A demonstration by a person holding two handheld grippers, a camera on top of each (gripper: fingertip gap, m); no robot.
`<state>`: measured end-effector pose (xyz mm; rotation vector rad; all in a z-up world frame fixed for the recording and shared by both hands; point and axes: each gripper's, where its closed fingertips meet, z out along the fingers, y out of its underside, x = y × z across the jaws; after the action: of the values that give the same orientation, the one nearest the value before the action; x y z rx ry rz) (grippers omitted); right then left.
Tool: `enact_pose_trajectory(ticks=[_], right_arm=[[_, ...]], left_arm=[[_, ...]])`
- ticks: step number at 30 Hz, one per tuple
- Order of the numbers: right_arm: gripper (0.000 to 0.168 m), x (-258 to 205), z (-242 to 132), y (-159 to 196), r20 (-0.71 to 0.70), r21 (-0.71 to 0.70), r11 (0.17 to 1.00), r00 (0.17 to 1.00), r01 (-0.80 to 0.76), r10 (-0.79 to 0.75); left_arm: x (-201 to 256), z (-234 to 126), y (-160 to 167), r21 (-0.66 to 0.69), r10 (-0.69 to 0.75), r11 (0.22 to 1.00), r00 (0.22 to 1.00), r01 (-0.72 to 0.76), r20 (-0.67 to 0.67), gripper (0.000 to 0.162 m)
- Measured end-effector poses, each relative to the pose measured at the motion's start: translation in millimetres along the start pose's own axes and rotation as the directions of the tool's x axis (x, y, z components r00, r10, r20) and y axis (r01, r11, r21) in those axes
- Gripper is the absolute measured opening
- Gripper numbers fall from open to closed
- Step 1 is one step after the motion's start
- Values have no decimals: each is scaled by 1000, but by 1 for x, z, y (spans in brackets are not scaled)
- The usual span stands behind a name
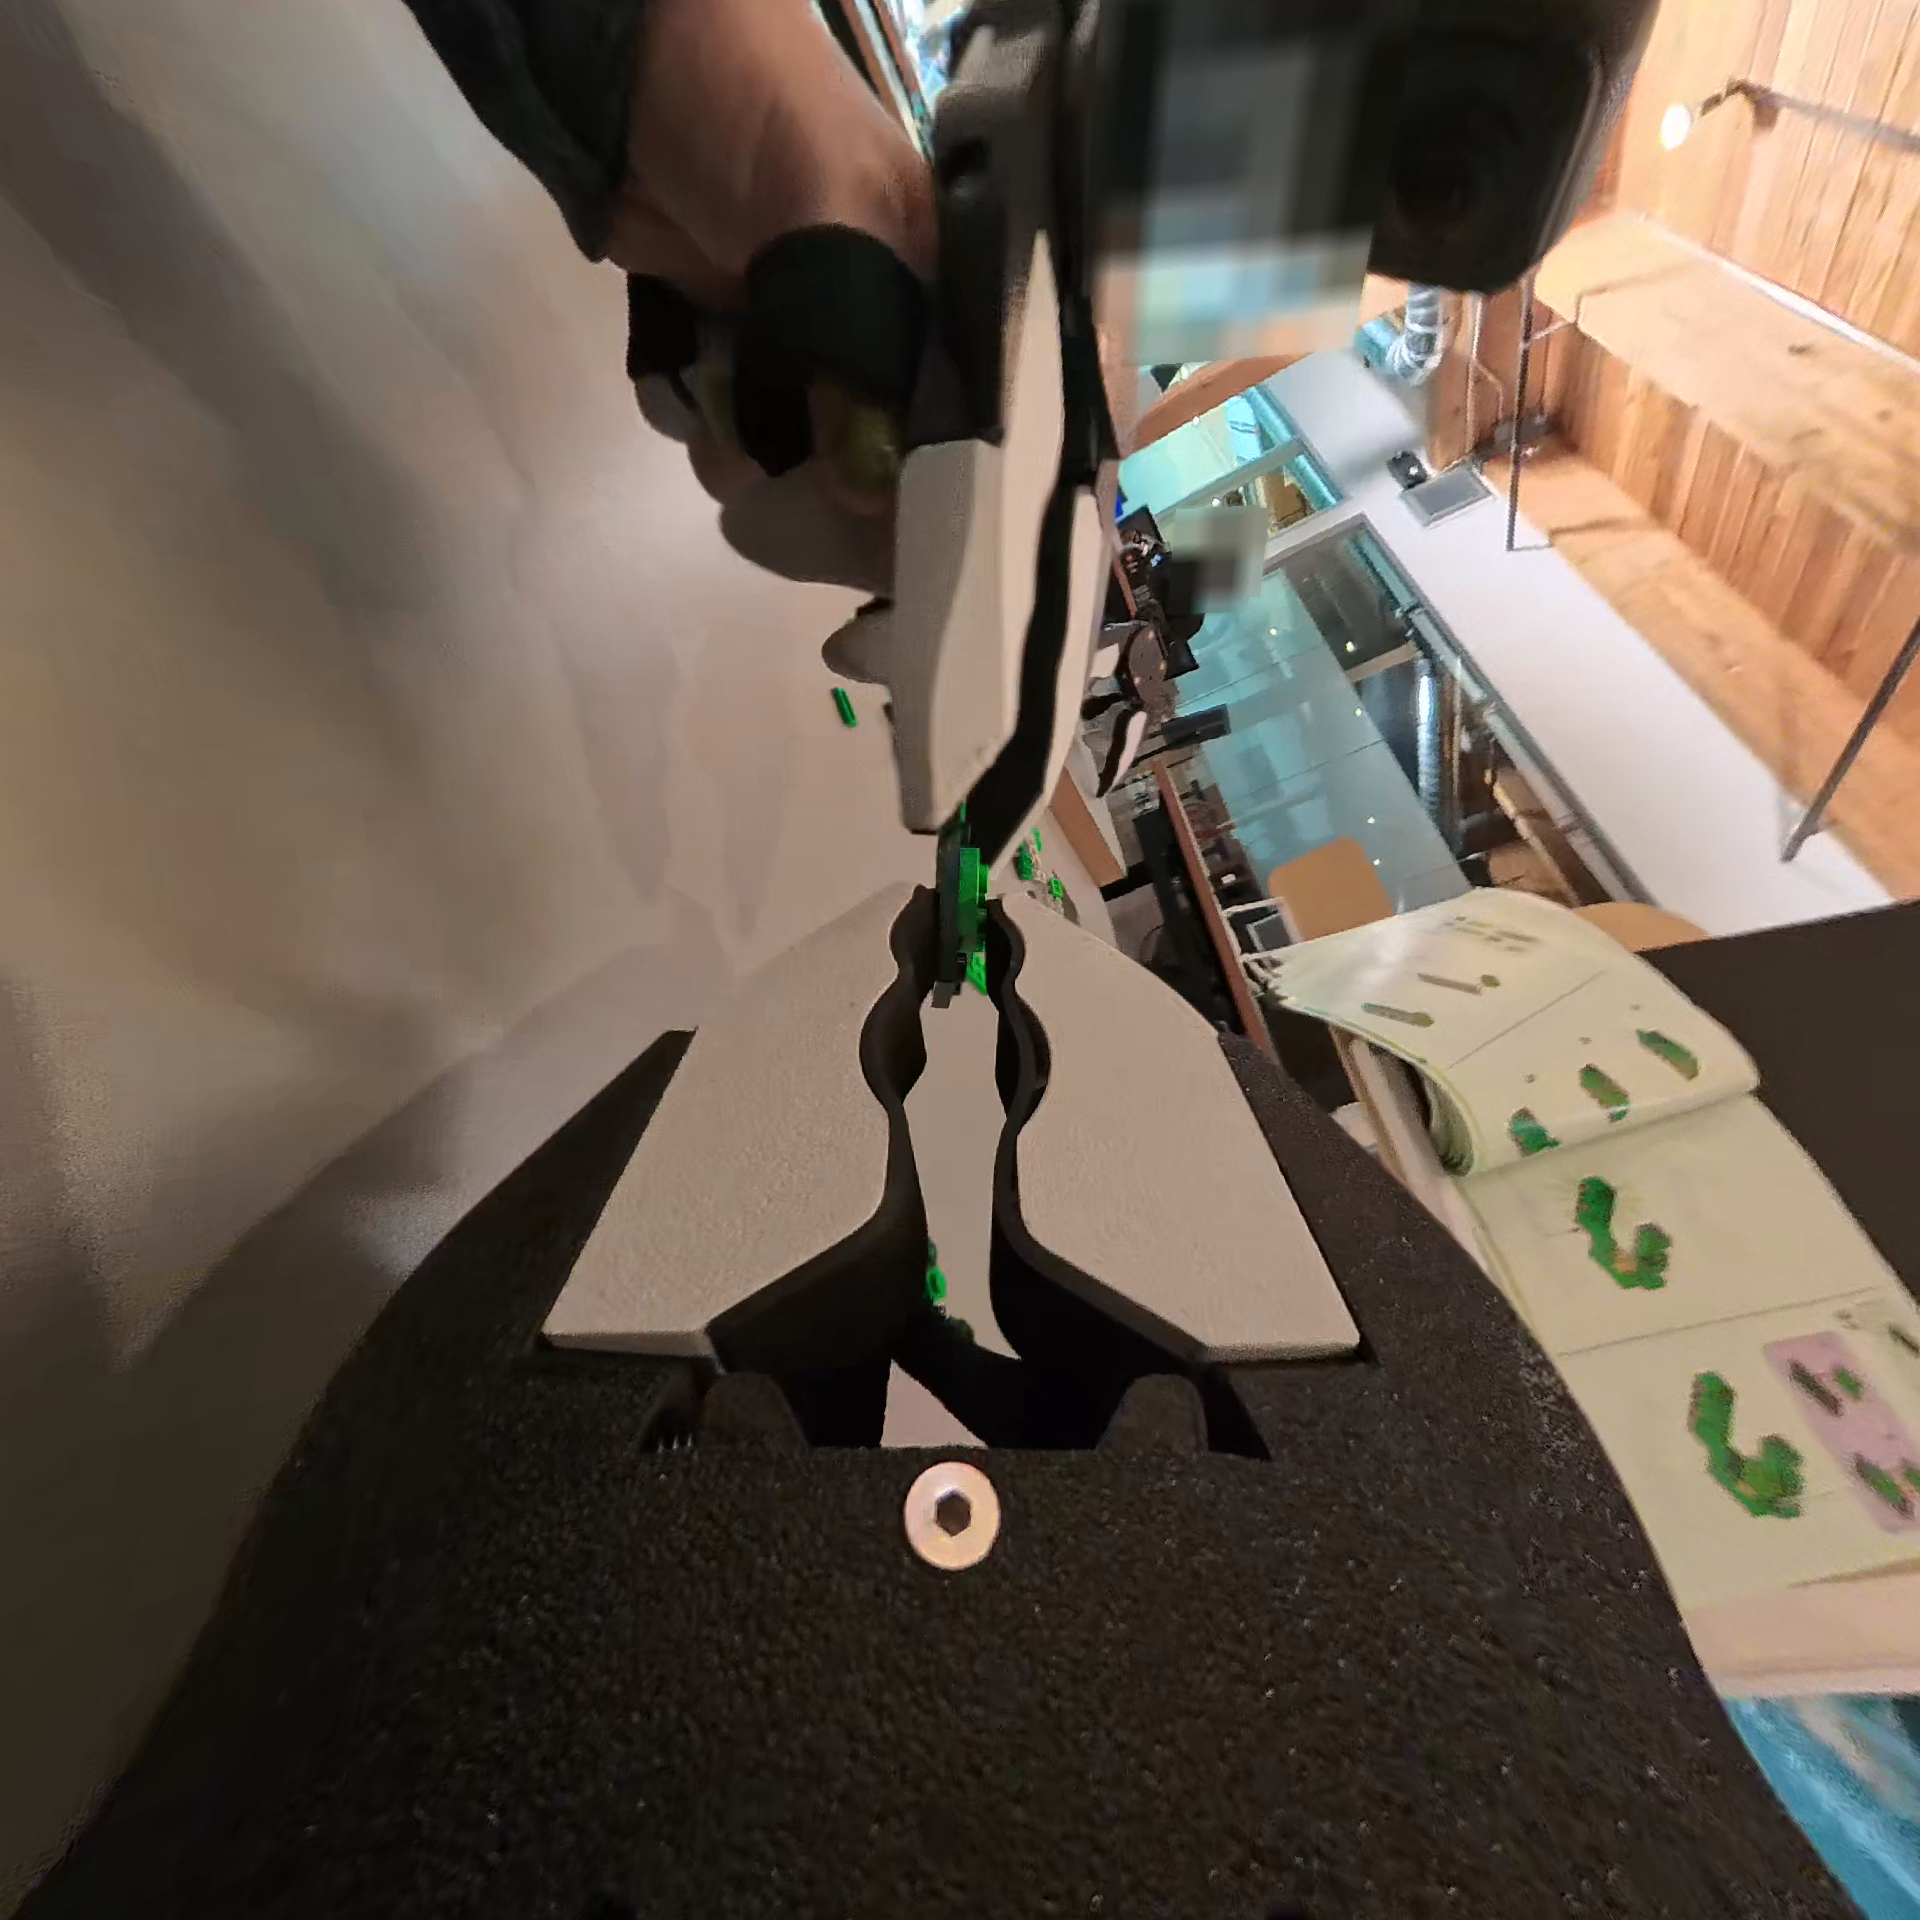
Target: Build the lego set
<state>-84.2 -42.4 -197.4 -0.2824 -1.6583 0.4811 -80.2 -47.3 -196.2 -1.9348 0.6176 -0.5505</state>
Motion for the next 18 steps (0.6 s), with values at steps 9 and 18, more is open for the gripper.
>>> enact_pose_trajectory(ticks=[9,18], right_arm=[[8,-5,0,0,-11,-10,996,996,91,-91],[9,-50,6,22,289,-171,898,892,406,-348]], left_arm=[[-6,1,7,-39,-124,992,992,123,-12,36],[-31,-29,41,-112,-139,980,971,163,196,47]])
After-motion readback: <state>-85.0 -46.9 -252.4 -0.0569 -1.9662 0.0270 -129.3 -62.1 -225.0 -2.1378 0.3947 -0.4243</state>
